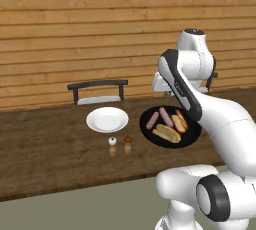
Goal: Place one bun and one sausage from the bowl on each plate.
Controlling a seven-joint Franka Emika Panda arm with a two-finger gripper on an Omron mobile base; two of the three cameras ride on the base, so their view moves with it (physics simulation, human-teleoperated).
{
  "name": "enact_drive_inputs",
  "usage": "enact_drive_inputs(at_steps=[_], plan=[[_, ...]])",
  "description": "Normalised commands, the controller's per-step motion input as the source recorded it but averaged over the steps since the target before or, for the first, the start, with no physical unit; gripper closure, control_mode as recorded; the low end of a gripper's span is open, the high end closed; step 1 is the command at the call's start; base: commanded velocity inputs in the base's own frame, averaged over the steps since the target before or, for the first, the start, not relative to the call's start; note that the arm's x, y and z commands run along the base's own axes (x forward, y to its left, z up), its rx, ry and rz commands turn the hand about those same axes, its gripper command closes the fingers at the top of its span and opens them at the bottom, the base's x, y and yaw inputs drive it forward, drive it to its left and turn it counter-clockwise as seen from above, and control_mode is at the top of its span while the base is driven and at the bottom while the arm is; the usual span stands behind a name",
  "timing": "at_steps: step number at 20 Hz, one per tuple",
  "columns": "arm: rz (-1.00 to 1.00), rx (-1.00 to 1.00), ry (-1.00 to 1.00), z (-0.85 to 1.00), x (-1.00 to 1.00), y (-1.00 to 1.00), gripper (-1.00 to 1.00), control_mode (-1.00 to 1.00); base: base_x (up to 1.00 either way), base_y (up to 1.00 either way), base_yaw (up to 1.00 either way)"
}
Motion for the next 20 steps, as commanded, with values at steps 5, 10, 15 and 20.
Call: enact_drive_inputs(at_steps=[5, 10, 15, 20], plan=[[0.00, 0.01, 0.00, -0.12, 0.02, -0.34, -1.00, -1.00, 0.00, 0.00, 0.00], [0.00, 0.07, 0.01, -0.30, 0.28, -0.79, -1.00, -1.00, 0.00, 0.00, 0.00], [0.00, 0.01, 0.03, -0.36, 0.47, -0.53, -1.00, -1.00, 0.00, 0.00, 0.00], [0.00, 0.00, 0.00, -0.52, 0.55, -0.33, -1.00, -1.00, 0.00, 0.00, 0.00]])
